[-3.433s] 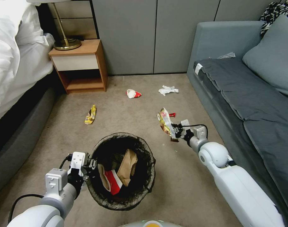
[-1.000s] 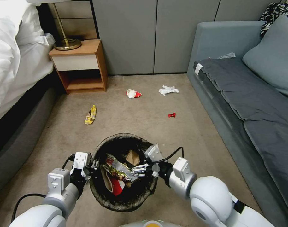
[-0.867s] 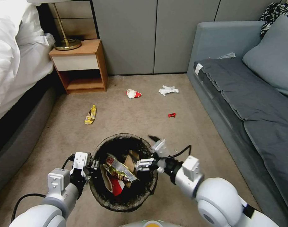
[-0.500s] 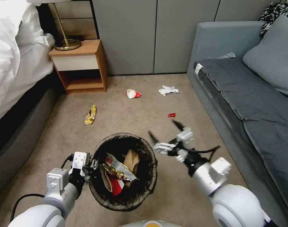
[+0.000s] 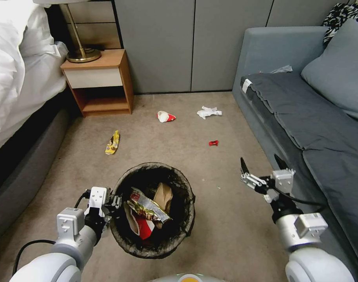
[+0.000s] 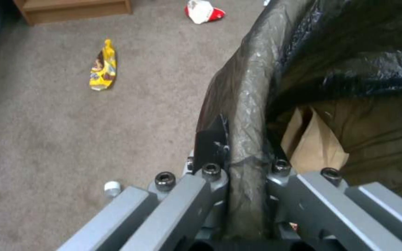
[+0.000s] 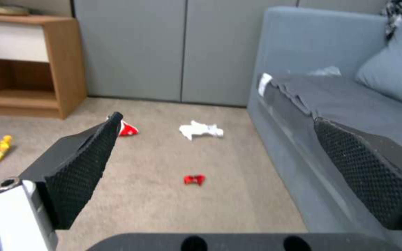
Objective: Pick up the trash bin, then pick up the garbage from the floor and place it into the trash bin.
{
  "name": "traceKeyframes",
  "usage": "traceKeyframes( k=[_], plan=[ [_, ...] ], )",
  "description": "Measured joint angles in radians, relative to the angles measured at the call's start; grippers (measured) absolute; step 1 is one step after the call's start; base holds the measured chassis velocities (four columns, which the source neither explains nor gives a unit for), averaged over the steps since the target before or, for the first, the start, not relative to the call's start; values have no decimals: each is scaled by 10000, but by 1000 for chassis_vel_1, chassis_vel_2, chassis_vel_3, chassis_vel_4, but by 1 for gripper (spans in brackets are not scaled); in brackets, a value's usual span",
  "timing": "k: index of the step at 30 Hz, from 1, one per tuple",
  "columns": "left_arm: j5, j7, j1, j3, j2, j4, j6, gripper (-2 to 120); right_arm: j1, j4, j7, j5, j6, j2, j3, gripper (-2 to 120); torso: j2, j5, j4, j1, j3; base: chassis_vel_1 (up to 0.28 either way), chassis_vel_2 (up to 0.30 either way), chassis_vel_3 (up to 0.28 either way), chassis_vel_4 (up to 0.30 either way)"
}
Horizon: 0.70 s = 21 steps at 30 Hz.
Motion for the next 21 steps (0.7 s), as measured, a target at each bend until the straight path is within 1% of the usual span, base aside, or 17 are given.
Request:
traceKeyframes(
  k=[5,17,18,21],
  plan=[
    [92,41,-38,-5,-128,0,-62,1,-276,-76,50,-250,124,250,104,100,0,0,1,-1,0,-75,68,67,-65],
    [44,67,-197,40,-86,0,-92,1,-634,-92,-66,-363,147,426,120,100,0,-2,-1,2,2,-149,154,162,-161],
    [29,70,-199,40,-76,0,-92,1,-624,-113,-69,-364,140,437,113,100,0,3,1,0,1,-145,184,148,-148],
    [13,70,-206,40,-66,0,-93,1,-593,-169,-72,-374,128,453,85,100,0,-1,3,1,1,-152,154,149,-145]
  ],
)
